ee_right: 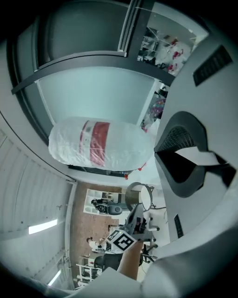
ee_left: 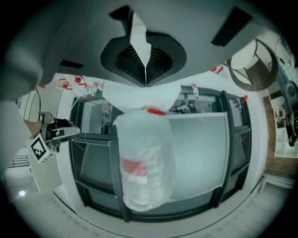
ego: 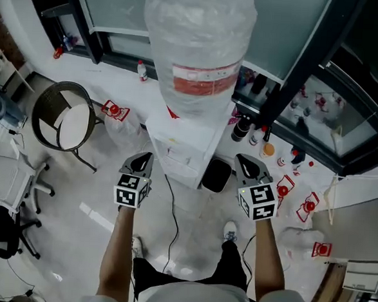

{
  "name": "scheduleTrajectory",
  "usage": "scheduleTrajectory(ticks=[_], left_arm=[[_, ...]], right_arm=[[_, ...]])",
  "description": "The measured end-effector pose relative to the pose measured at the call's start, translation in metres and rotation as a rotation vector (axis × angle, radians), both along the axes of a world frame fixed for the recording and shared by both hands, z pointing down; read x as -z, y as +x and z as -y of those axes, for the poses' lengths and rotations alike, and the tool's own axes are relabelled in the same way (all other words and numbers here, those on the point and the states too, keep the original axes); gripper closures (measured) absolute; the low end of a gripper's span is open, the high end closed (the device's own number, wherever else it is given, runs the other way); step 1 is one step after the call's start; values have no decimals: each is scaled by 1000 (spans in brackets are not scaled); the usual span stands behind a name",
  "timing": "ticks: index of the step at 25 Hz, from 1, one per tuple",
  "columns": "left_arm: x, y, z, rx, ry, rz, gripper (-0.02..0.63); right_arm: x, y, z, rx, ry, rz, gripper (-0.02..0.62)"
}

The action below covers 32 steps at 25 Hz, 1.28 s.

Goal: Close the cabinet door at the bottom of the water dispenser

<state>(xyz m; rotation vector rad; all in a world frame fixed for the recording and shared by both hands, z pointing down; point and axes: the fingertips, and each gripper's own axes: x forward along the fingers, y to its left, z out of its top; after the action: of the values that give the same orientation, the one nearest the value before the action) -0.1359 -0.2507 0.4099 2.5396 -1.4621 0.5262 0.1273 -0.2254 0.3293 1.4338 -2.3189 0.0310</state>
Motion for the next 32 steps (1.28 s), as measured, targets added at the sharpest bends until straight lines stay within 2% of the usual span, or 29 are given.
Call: scheduleTrajectory(ticks=[6,14,24,28,32], left_arm=[[124,-45,-13,24,167,13,581],[236,-57,-37,-39,381,62,581],[318,-53,-61,-89,554,97,581],[333,-49,-69,-103,586,135,581],[339,-44,-70,-114,606,138,581]], right_arm=[[75,-31,3,20,76,-24,569],[164,-76,-3,74,222,-36,569],[228,-122,-13,159,353,-23,569],[244,-136,-17,194,383,-21,569],[252,-142,-17,213,399,-26,569]])
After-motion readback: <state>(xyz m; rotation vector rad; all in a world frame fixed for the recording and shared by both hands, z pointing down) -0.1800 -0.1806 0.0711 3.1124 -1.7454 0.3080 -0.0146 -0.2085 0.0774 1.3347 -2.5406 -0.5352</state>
